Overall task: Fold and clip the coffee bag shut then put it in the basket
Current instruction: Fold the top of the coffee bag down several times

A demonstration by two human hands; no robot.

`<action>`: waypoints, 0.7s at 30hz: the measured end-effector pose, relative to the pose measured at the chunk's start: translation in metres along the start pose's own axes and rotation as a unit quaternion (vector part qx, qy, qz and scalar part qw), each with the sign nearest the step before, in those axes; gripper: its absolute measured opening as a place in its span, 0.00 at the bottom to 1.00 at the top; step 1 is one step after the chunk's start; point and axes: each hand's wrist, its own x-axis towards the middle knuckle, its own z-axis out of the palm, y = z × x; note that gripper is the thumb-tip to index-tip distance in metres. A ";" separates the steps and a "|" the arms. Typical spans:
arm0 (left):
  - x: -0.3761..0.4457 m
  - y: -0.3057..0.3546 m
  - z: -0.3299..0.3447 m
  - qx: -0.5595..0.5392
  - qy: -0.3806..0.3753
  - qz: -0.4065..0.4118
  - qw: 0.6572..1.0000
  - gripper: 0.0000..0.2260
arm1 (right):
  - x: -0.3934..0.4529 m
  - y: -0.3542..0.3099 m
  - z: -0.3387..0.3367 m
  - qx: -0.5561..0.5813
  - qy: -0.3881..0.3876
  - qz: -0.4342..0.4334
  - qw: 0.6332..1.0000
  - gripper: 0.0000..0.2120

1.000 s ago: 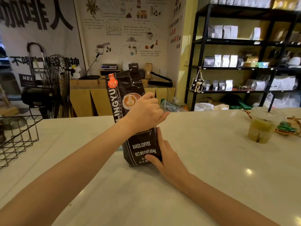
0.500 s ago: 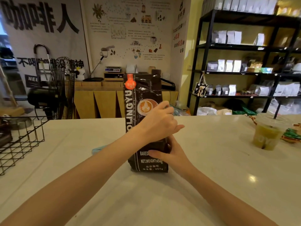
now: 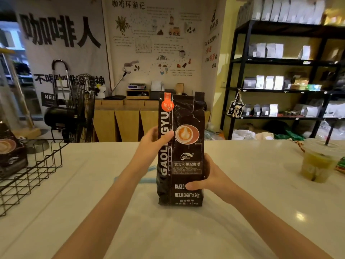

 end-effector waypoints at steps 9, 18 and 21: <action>0.003 -0.007 0.014 -0.123 0.044 0.025 0.991 0.11 | 0.021 -0.056 -0.012 0.095 0.113 -0.098 0.984 0.25; 0.000 -0.008 0.027 -0.160 0.125 0.049 0.978 0.07 | 0.033 -0.054 -0.020 0.096 0.145 -0.103 0.979 0.03; 0.002 -0.005 0.024 -0.143 0.134 0.054 0.979 0.06 | 0.034 -0.058 -0.020 0.096 0.129 -0.106 0.981 0.06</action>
